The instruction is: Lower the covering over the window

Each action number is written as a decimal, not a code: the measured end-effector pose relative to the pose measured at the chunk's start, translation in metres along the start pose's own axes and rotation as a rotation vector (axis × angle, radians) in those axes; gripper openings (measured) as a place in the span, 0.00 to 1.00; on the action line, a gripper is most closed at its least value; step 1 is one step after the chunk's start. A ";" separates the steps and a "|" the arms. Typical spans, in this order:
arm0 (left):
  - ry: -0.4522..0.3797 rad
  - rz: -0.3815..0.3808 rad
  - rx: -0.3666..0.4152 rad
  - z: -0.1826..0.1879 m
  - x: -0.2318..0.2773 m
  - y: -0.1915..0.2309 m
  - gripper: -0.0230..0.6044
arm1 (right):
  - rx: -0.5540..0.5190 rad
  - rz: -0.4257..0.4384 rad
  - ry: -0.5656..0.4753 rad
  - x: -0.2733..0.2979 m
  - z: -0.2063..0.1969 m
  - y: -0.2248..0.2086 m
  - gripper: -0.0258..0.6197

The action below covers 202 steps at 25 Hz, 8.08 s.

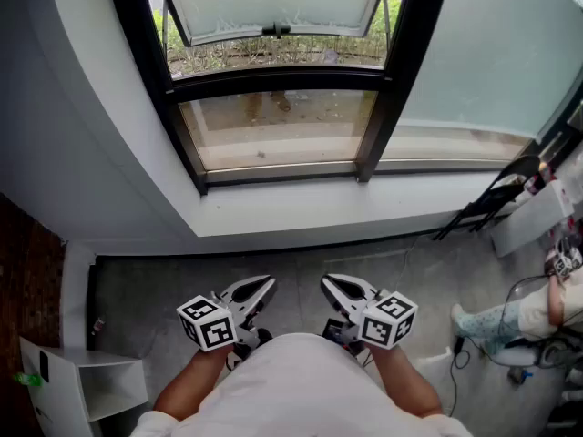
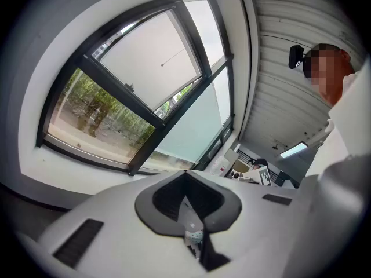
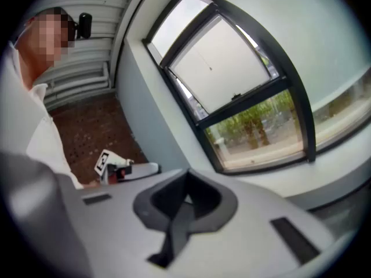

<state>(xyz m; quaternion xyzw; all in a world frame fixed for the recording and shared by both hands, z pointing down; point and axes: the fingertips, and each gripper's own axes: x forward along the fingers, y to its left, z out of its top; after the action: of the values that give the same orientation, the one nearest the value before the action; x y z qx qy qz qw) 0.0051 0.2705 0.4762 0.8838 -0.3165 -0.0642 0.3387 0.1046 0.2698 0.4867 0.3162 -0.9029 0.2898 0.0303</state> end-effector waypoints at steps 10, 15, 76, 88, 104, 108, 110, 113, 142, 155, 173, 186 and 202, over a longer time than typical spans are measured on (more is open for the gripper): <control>0.002 0.010 0.004 -0.006 0.009 -0.005 0.06 | -0.022 -0.019 0.013 -0.009 -0.002 -0.011 0.07; 0.005 0.022 0.011 -0.009 0.019 -0.008 0.06 | 0.007 0.007 0.008 -0.015 -0.001 -0.019 0.08; 0.010 0.028 0.124 0.172 0.070 0.185 0.06 | -0.010 -0.041 0.000 0.232 0.136 -0.103 0.20; -0.066 0.098 0.115 0.207 0.122 0.212 0.06 | -0.048 0.046 0.061 0.262 0.175 -0.158 0.20; -0.126 0.193 0.149 0.238 0.175 0.230 0.06 | -0.117 0.126 0.128 0.280 0.210 -0.211 0.20; -0.116 0.184 0.145 0.246 0.170 0.239 0.06 | -0.126 0.100 0.114 0.289 0.216 -0.212 0.20; -0.105 0.174 0.149 0.251 0.167 0.242 0.06 | -0.113 0.088 0.099 0.295 0.219 -0.211 0.20; -0.093 0.169 0.149 0.257 0.162 0.249 0.06 | -0.100 0.078 0.083 0.303 0.220 -0.207 0.20; -0.096 0.126 0.278 0.315 0.172 0.265 0.06 | -0.222 0.037 0.034 0.332 0.273 -0.202 0.20; -0.144 0.111 0.443 0.388 0.189 0.252 0.06 | -0.396 -0.011 -0.060 0.332 0.359 -0.201 0.20; -0.239 0.086 0.658 0.499 0.221 0.204 0.06 | -0.693 -0.077 -0.246 0.340 0.510 -0.162 0.20; -0.248 0.089 0.752 0.539 0.241 0.181 0.06 | -0.817 -0.184 -0.387 0.342 0.615 -0.141 0.20; -0.228 0.090 0.812 0.545 0.238 0.175 0.06 | -0.808 -0.209 -0.350 0.379 0.660 -0.137 0.29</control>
<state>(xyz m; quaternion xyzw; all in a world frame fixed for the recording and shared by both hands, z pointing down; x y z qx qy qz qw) -0.0755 -0.2769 0.1969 0.9179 -0.3899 -0.0168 -0.0719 -0.0322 -0.3843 0.0975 0.4128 -0.8983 -0.1482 0.0274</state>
